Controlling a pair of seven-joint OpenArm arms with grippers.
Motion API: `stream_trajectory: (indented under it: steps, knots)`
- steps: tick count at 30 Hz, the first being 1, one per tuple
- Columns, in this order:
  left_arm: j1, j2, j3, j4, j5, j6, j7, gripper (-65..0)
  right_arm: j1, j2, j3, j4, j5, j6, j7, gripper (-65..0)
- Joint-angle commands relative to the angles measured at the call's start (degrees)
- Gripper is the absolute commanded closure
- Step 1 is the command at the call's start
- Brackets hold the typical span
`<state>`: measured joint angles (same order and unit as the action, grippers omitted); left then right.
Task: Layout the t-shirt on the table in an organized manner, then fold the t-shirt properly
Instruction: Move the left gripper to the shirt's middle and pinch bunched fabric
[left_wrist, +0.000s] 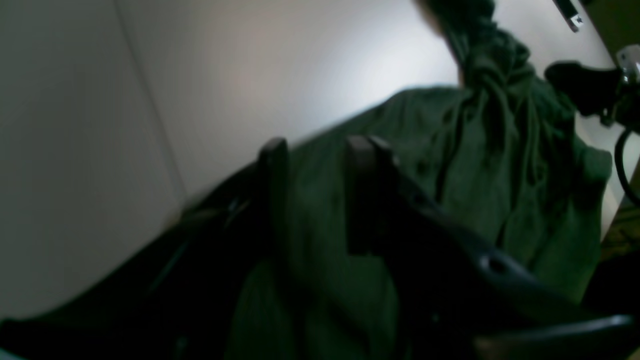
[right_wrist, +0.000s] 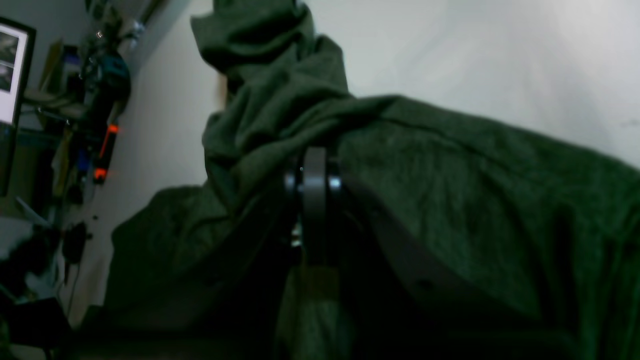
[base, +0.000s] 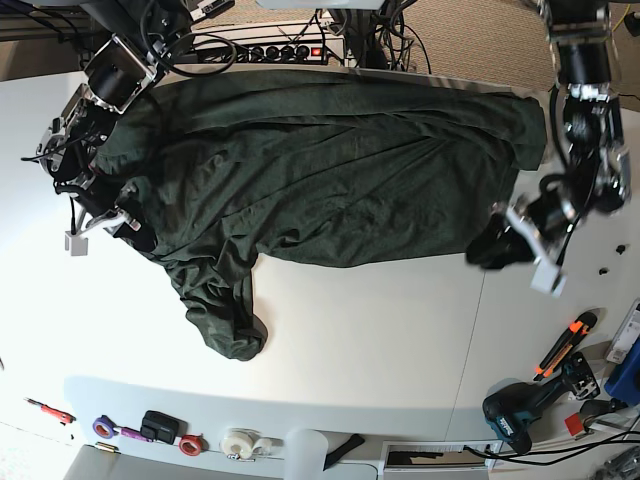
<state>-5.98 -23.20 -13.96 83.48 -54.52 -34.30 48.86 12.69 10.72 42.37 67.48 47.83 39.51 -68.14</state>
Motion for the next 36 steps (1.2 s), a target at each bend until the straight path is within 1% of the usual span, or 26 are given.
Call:
stream_trajectory:
  steps: [1, 5, 10, 14, 18, 20, 23, 25, 26, 32, 36]
  knots:
    - [-2.3, -0.1, 0.9, 0.9, -0.2, 0.5, -1.4, -17.8, 0.4, 1.6, 0.1, 1.0, 1.2, 0.5, 1.0, 0.0]
    - [-6.6, 1.4, 7.2, 0.9, 5.0, 4.5, -3.8, -17.8, -2.2, 2.8, 0.1, 1.0, 1.2, 0.5, -0.2, 0.0]
    - [-10.1, 4.0, 15.4, 0.7, 11.3, 9.0, -7.5, -17.8, -6.2, 5.8, 0.1, 1.0, 1.2, 0.5, -0.5, 0.0]
    - [-12.6, 7.8, 21.0, -0.7, 15.7, 11.1, -10.0, -17.8, -9.0, 8.1, 0.1, 1.1, 1.4, 0.5, -0.9, 0.0]
    - [-15.9, 12.5, 24.8, -6.4, 17.5, 11.4, -10.1, -17.8, -11.0, 9.6, 0.3, 1.1, 1.5, 0.5, -1.3, 0.0]
    - [-17.6, 14.7, 25.9, -10.3, 17.5, 11.3, -11.2, -17.8, -11.7, 10.0, 0.7, 1.1, 2.0, 0.5, -2.1, 0.0]
    - [-20.3, 18.0, 26.5, -16.5, 17.5, 11.4, -13.4, -17.8, -12.7, 10.1, 1.6, 1.1, 3.8, 0.5, -5.2, 0.0]
    - [-22.3, 20.1, 26.5, -20.8, 17.5, 11.4, -13.7, -17.8, -13.6, 10.1, 2.0, 1.1, 4.2, 0.5, -7.4, 0.0]
    - [-23.3, 21.0, 26.5, -22.8, 17.5, 11.4, -14.0, -17.8, -14.1, 10.1, 2.1, 1.1, 4.2, 0.5, -7.6, 0.0]
    - [-28.7, 25.3, 26.6, -34.4, 18.8, 11.4, -18.8, -17.9, -17.6, 10.1, 2.4, 1.1, 4.2, 0.5, -8.2, 0.0]
    - [-32.2, 27.4, 26.6, -41.0, 19.9, 11.4, -20.3, -18.1, -19.1, 10.3, 5.1, 1.2, 4.2, 0.5, -8.6, 0.0]
